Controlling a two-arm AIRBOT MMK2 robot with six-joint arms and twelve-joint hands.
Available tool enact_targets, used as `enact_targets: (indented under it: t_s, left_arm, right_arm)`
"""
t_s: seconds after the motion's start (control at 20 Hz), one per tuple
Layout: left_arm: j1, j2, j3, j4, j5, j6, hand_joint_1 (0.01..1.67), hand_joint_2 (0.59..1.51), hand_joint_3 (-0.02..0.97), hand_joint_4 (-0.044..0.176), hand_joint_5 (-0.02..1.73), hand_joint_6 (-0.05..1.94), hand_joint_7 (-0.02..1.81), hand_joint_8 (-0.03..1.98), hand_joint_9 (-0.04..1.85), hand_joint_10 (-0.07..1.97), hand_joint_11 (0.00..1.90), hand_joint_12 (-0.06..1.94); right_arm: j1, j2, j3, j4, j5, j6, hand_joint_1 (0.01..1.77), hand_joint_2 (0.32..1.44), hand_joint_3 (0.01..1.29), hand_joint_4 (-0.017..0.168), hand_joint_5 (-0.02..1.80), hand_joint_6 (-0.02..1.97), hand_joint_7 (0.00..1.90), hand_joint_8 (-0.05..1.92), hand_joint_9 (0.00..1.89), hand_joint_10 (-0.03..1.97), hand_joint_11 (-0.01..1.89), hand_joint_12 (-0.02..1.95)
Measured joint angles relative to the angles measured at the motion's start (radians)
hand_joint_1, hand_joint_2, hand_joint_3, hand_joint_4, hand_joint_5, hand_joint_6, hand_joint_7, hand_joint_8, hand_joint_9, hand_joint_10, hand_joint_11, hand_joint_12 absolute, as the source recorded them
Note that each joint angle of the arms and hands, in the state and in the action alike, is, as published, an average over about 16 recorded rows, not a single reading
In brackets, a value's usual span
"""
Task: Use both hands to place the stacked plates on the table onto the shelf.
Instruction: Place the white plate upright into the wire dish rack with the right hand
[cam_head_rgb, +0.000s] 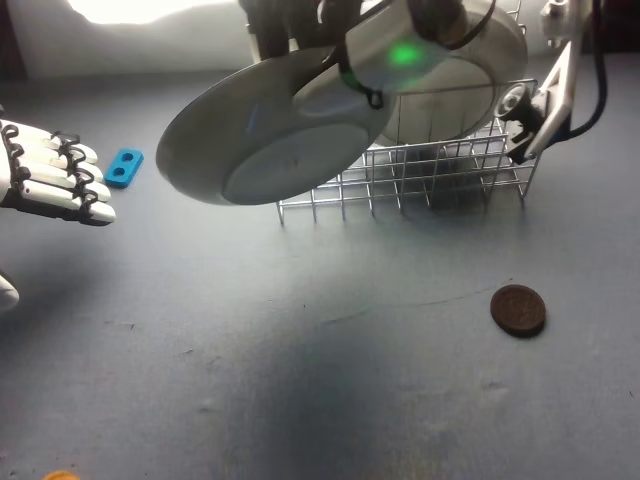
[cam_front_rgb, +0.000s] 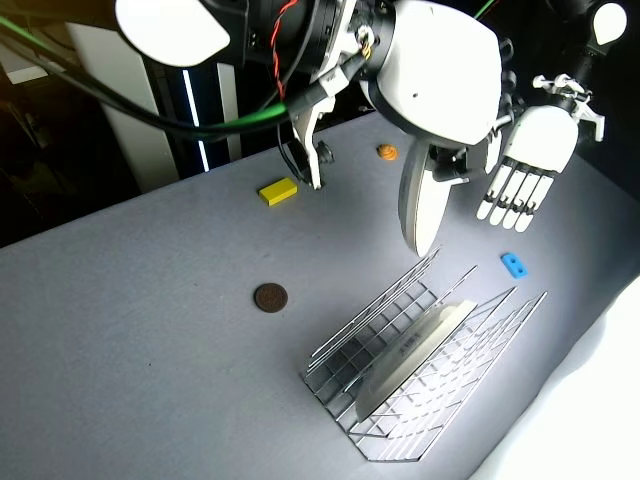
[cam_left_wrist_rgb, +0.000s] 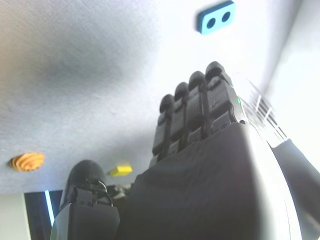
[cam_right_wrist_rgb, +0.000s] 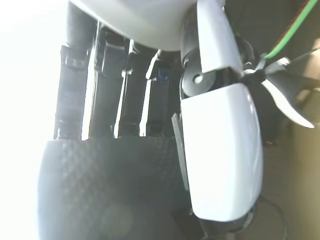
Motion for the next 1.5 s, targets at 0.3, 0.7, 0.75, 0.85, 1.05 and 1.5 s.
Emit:
enact_targets:
  t_s: [0.3,0.7,0.75,0.85,1.05,1.5]
  left_arm:
    - [0.001,0.0,-0.001,0.0,0.0,0.0,0.02,1.146,0.016,0.001,0.08,0.02,0.08,0.0,0.05,0.02,0.02,0.01]
    - [0.001,0.0,-0.002,0.001,0.0,0.0,0.02,1.147,0.016,0.001,0.08,0.02,0.08,0.0,0.05,0.02,0.02,0.01]
    - [0.001,0.0,-0.002,0.001,0.0,0.0,0.02,1.146,0.016,0.001,0.08,0.02,0.08,0.0,0.05,0.02,0.02,0.01]
    - [0.001,0.0,-0.003,0.002,0.0,0.0,0.02,1.147,0.016,0.001,0.08,0.02,0.08,0.0,0.05,0.02,0.02,0.01]
    - [0.001,0.0,-0.003,0.003,0.0,0.0,0.02,1.147,0.016,0.001,0.08,0.02,0.08,0.0,0.05,0.02,0.02,0.01]
    - [0.001,0.0,-0.006,0.007,0.0,0.0,0.02,1.147,0.016,0.001,0.08,0.02,0.07,0.0,0.05,0.02,0.02,0.01]
  right_arm:
    - [0.019,0.004,0.037,0.034,-0.012,0.001,1.23,1.0,0.01,-0.008,0.94,0.81,1.11,0.83,1.34,0.07,0.83,1.18]
    - [0.042,0.012,0.054,0.041,-0.013,-0.001,1.23,1.0,0.01,-0.008,0.95,0.79,1.11,0.83,1.32,0.09,0.83,1.17]
    - [0.044,0.013,0.055,0.041,-0.013,-0.001,1.23,1.0,0.01,-0.008,0.95,0.79,1.11,0.83,1.32,0.09,0.83,1.17]
    - [0.047,0.016,0.056,0.041,-0.012,-0.002,1.23,1.0,0.01,-0.008,0.95,0.79,1.11,0.83,1.32,0.1,0.83,1.17]
    - [0.043,0.022,0.063,0.052,-0.009,-0.003,1.23,1.0,0.01,-0.008,0.95,0.79,1.1,0.84,1.31,0.11,0.82,1.17]
    - [0.004,0.035,0.091,0.148,0.017,-0.003,1.24,1.0,0.01,-0.008,0.94,0.8,1.09,0.86,1.29,0.16,0.81,1.19]
